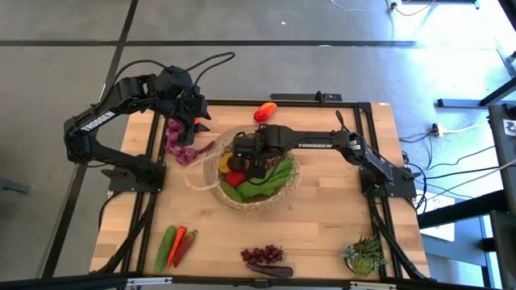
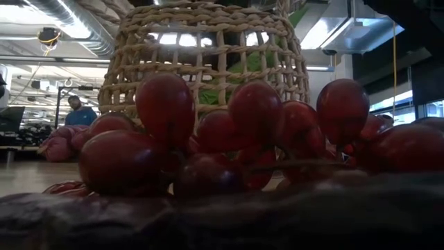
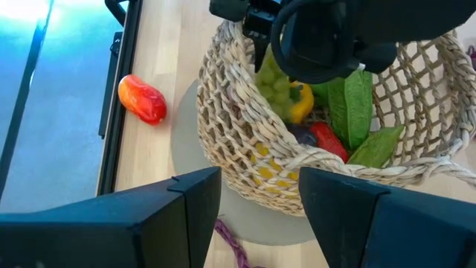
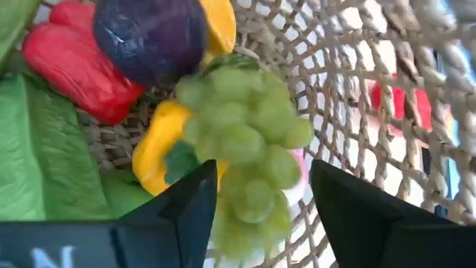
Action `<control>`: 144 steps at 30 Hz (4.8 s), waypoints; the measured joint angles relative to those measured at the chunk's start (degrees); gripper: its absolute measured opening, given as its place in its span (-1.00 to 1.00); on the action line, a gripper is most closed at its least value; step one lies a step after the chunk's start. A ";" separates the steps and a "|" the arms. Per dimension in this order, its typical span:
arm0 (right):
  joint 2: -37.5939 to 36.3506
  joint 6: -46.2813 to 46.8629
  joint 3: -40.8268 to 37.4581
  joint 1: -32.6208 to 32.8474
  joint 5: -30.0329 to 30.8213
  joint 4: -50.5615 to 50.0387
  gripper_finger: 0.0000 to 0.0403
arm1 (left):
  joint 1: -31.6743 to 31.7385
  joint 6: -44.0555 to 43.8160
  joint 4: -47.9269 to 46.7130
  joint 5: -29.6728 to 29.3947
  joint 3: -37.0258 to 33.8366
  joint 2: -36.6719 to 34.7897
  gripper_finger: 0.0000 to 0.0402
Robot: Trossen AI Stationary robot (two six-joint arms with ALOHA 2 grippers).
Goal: Build produce basket
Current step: Put the green grapes into the brown basket, then put the green cucumber into the brown basket
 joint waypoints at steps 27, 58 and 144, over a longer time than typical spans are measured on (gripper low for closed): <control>-17.57 10.97 5.07 4.76 14.20 -3.64 0.11 | 0.02 -9.43 -9.73 0.02 0.02 -0.02 -0.15; -48.43 0.46 -25.59 3.10 -5.43 4.46 0.11 | -14.19 -63.12 -12.28 2.21 -23.71 -18.68 -0.15; -53.89 -2.83 -53.70 3.02 -49.25 28.22 0.11 | -86.64 -148.94 12.02 -10.03 -28.85 31.52 -0.15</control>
